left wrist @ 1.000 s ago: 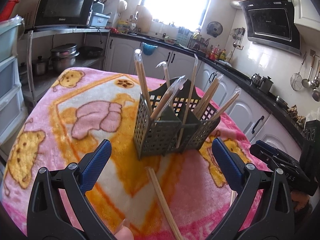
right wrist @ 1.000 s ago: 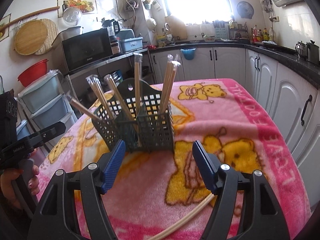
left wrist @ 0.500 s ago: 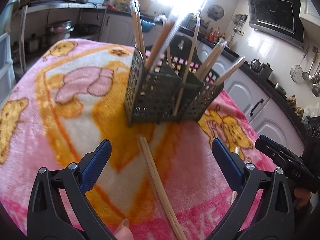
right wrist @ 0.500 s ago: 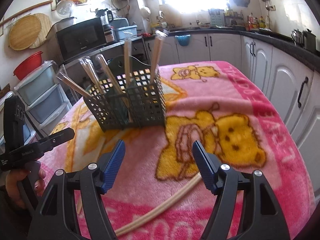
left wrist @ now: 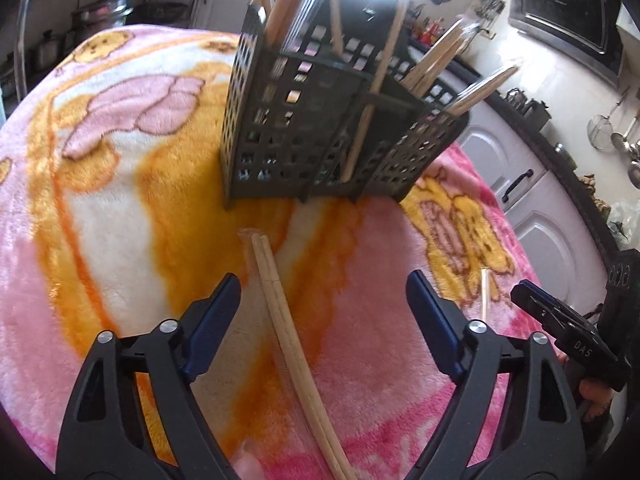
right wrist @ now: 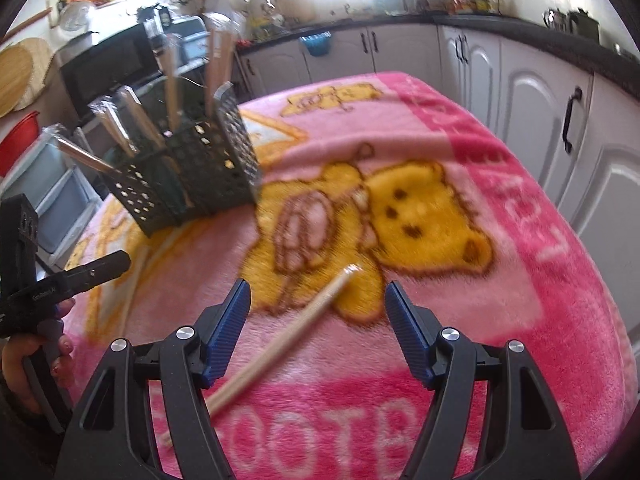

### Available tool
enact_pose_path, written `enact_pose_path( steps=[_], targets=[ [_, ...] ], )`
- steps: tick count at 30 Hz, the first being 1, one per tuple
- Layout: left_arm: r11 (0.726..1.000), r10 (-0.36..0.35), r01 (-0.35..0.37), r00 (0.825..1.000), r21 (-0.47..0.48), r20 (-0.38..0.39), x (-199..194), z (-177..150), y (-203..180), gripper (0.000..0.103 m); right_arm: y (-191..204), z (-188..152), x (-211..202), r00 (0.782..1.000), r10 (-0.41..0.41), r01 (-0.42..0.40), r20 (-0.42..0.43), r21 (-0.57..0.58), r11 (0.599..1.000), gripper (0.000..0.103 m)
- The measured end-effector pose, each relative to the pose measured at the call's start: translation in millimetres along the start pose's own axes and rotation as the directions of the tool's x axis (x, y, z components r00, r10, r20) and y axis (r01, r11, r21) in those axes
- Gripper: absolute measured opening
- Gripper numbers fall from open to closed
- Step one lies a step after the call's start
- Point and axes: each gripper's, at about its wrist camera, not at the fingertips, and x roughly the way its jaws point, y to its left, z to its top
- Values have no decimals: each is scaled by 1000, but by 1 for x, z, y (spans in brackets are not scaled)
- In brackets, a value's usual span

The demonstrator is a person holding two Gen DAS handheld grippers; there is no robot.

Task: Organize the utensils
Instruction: 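Close the left gripper on a chopstick while the right gripper grasps another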

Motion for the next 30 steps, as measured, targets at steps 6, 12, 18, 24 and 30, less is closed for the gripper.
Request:
enact_pose_path(
  steps=[6,12,18,24,30],
  targets=[
    [999,40,-41,999,-33,-33,18,6,9,67,-9,7,22,998,26,-22,-64,52,998,57],
    [995,92,-93,995,-34,-30,31,19,6,67,-16,15,42,992,25,-11,-124,112,994,43],
    [987,152,-152,988,-42,-5,36,22,4,61,-19,18,47,992,-26,39,-124,104,994,20],
    [965,262,-262,965,-28,20,37,18,-2,36,-31,19,44,996,0,14,-90,152,988,12],
    [958,285,-285,958,-30,16,34,18,5,17,-28,22,30,999,9,-3,-42,129,992,11]
  ],
)
